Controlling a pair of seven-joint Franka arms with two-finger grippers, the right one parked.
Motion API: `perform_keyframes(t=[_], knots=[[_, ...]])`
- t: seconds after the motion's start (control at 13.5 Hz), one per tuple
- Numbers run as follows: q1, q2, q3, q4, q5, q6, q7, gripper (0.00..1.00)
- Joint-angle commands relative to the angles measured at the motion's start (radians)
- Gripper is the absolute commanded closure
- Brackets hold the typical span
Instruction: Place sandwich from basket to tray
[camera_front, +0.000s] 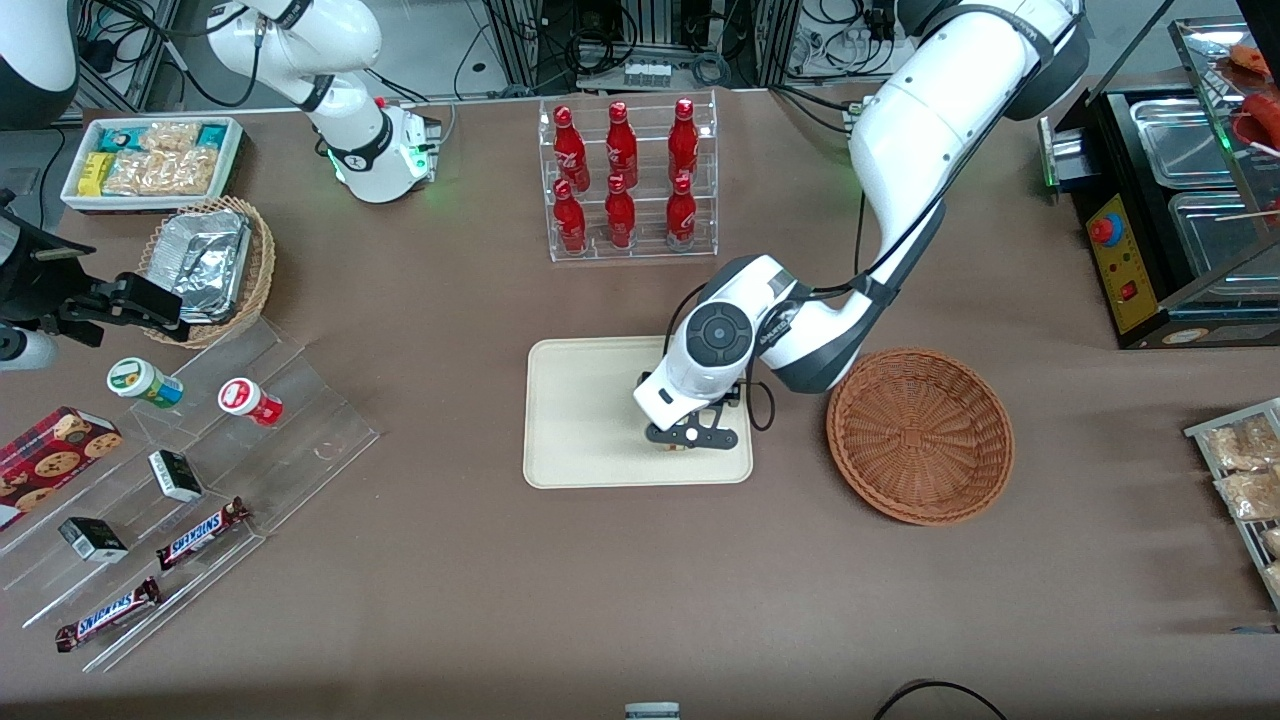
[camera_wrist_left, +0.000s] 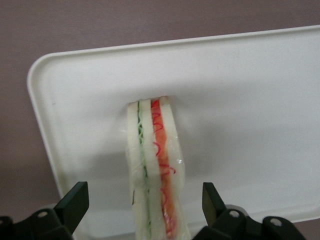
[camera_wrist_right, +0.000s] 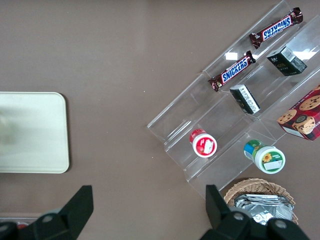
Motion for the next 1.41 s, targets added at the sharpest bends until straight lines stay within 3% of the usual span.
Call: perform_keyframes(t=[0.0,0.22,0.52,1.33], knots=[[-0.002,-0.027,0.005,0.087,0.006,-0.099,-0.027,0.00],[0.017,-0.102,0.007,0.091,0.003,-0.131,-0.038,0.00],[0.122,-0.203,0.005,0.091,-0.040,-0.188,-0.027,0.00],[0.381,-0.396,0.003,0.086,-0.050,-0.490,0.114,0.00]])
